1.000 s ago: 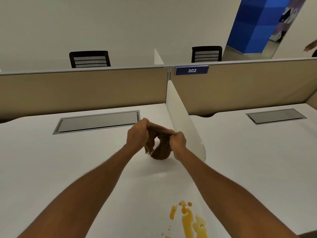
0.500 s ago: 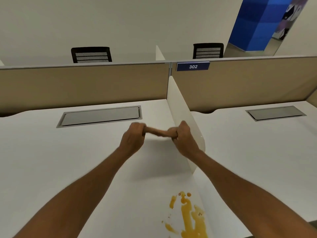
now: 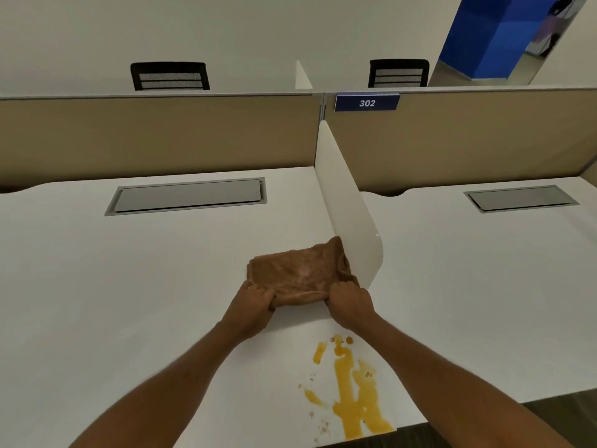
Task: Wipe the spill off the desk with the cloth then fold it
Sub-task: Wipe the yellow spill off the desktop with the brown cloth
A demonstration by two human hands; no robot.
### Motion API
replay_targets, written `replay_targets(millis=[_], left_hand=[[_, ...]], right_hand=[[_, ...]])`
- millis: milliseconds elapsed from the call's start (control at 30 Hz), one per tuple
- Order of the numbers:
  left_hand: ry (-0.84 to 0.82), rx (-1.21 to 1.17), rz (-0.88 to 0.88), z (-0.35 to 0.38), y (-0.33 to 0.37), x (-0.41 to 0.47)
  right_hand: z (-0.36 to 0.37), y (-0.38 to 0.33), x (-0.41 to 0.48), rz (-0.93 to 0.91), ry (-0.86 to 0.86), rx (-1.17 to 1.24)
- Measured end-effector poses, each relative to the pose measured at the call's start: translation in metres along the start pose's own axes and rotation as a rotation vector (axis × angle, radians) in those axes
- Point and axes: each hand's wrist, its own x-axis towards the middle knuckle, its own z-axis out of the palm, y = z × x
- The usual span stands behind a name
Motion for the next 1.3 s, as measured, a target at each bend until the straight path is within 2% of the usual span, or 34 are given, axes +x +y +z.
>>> replay_targets(millis=[100, 200, 300, 367, 500, 700, 800, 1000, 1300], left_hand=[[-0.003, 0.008, 0.071, 0.001, -0.003, 0.001], [0.017, 0.03, 0.171, 0.002, -0.006, 0.004], [-0.011, 0.044, 0.196, 0.008, -0.004, 0.012], [-0.081, 0.084, 0.131, 0.015, 0.002, 0.02], [-0.256, 0.117, -0.104, 0.027, 0.021, 0.04], [-0.331, 0.127, -0.188, 0.041, 0.036, 0.051], [-0.282, 0.128, -0.22, 0.039, 0.034, 0.045], [-0.106, 0.141, -0.286, 0.043, 0.015, 0.011], [-0.139, 0.085, -0.401, 0.051, 0.003, -0.019]], right_hand=[[-0.005, 0.002, 0.006, -0.102, 0.044, -0.046], [-0.005, 0.013, 0.02, -0.215, -0.081, -0.058], [-0.006, 0.021, 0.031, -0.19, -0.277, -0.075], [-0.007, 0.022, 0.038, -0.151, -0.258, -0.006], [-0.001, 0.018, 0.051, -0.151, -0.164, 0.035], [0.021, 0.013, 0.052, -0.168, -0.216, 0.012], [0.029, 0.014, 0.049, -0.174, -0.224, -0.032], [0.033, 0.001, 0.063, -0.174, -0.074, -0.011], [0.057, -0.003, 0.06, -0.142, -0.074, 0.062]])
